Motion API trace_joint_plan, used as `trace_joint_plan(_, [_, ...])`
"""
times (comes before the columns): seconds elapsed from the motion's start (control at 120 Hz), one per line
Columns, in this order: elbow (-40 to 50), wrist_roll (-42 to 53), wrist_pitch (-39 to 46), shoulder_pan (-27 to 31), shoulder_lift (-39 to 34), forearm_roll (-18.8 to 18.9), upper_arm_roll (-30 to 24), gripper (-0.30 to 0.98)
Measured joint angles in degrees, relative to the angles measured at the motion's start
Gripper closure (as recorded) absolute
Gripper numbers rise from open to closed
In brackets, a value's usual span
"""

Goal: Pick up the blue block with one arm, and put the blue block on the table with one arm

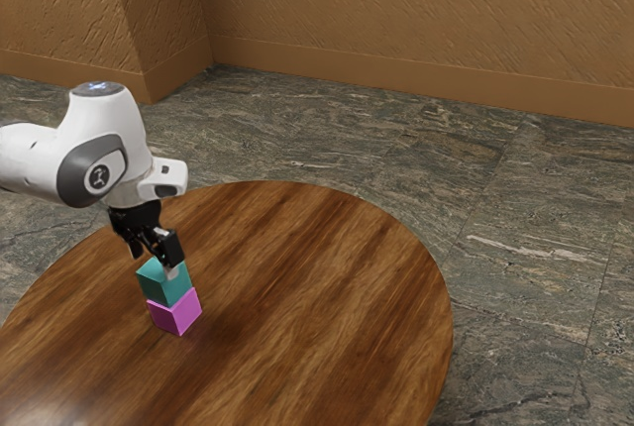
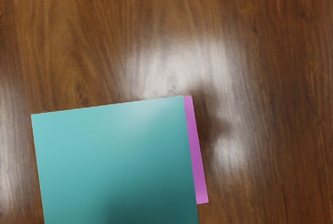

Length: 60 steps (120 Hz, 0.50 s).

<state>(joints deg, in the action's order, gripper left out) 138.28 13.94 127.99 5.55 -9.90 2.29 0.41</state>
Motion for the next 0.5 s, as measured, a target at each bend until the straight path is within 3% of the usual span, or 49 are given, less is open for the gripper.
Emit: trace_joint_plan(0.5, [-2.02,3.96,1.70,1.43,5.74,0.24,0.01,0.00])
